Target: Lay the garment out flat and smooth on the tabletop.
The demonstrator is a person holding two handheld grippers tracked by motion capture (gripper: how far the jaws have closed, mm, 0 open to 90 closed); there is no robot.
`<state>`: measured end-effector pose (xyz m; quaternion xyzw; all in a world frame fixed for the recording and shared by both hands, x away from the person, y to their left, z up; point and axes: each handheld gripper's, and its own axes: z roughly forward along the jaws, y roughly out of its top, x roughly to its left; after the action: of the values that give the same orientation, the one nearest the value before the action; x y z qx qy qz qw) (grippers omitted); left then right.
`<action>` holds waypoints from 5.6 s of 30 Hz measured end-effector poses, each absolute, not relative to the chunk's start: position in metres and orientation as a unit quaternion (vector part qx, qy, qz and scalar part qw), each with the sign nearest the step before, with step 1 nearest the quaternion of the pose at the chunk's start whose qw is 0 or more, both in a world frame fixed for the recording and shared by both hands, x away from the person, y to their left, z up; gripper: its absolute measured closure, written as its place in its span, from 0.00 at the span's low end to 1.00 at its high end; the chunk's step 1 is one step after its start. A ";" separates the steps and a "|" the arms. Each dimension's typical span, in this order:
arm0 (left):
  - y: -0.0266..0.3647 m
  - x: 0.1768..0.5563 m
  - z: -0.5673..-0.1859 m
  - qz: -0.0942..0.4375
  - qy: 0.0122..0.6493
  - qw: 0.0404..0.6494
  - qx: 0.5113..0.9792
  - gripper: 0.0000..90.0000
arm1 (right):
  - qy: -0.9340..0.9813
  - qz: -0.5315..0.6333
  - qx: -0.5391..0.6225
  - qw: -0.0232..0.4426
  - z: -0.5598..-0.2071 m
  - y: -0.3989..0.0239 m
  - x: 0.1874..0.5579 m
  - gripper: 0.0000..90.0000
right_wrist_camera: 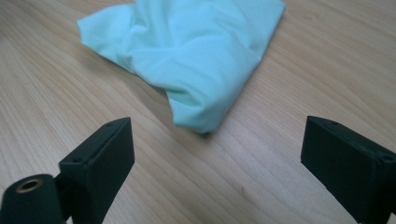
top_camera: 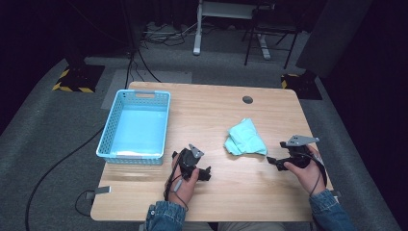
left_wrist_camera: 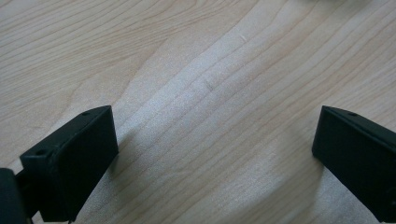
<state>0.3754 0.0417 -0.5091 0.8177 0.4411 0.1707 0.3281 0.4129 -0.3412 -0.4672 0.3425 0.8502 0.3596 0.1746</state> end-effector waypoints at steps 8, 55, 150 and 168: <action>0.042 0.375 -0.509 0.171 0.441 0.328 0.818 0.00 | 0.850 0.340 0.367 0.166 -0.487 -0.360 0.409 0.11; 0.042 0.375 -0.509 0.171 0.441 0.328 0.818 0.00 | 0.851 0.359 0.340 0.174 -0.459 -0.346 0.414 0.05; 0.042 0.376 -0.509 0.171 0.442 0.328 0.817 0.00 | 0.872 0.368 0.283 0.158 -0.473 -0.242 0.431 0.14; 0.042 0.375 -0.509 0.171 0.444 0.329 0.816 0.00 | 0.891 0.334 0.256 0.169 -0.475 -0.218 0.442 0.91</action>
<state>0.3754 0.0417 -0.5092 0.8159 0.4437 0.1710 0.3289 0.4424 -0.2180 -0.4752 0.2562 0.8912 0.3342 0.1685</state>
